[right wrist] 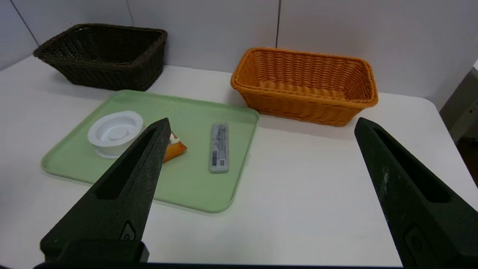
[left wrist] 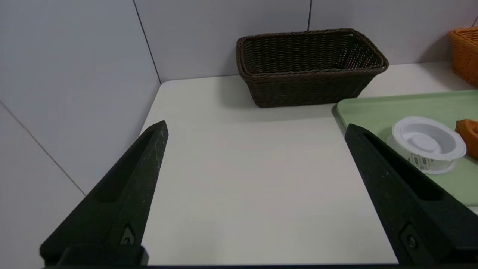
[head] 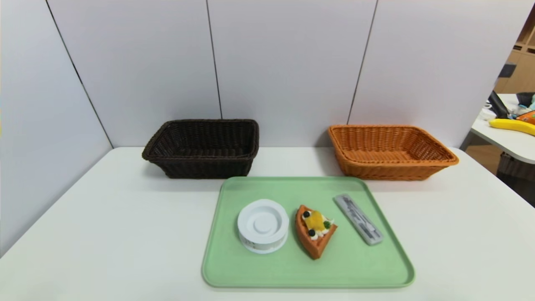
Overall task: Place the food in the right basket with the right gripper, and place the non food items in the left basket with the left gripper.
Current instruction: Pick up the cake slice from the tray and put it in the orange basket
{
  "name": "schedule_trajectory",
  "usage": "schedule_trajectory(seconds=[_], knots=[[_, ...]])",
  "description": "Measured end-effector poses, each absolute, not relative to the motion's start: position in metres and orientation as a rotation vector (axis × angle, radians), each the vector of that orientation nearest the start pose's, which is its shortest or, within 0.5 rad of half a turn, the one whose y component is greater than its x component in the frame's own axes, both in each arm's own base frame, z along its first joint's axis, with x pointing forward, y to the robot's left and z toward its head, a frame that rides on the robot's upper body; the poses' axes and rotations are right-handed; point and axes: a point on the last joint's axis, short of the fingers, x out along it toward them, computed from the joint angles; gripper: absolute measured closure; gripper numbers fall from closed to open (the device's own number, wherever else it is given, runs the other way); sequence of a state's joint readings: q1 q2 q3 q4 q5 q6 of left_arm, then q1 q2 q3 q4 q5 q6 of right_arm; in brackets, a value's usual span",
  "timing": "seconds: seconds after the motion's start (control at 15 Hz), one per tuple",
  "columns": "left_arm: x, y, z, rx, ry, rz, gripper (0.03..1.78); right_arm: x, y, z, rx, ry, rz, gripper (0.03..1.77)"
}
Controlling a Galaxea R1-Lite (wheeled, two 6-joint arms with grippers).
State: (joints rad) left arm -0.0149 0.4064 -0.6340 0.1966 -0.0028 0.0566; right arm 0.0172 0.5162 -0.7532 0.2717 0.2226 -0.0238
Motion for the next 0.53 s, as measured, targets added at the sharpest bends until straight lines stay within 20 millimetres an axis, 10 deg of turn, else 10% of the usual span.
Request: schedule_trajectory(seconds=[0.53], knots=[[0.072,-0.005,0.279,0.096,0.146,-0.116,0.12,0.073,0.024,0.304,-0.055,0.178,0.517,0.1]])
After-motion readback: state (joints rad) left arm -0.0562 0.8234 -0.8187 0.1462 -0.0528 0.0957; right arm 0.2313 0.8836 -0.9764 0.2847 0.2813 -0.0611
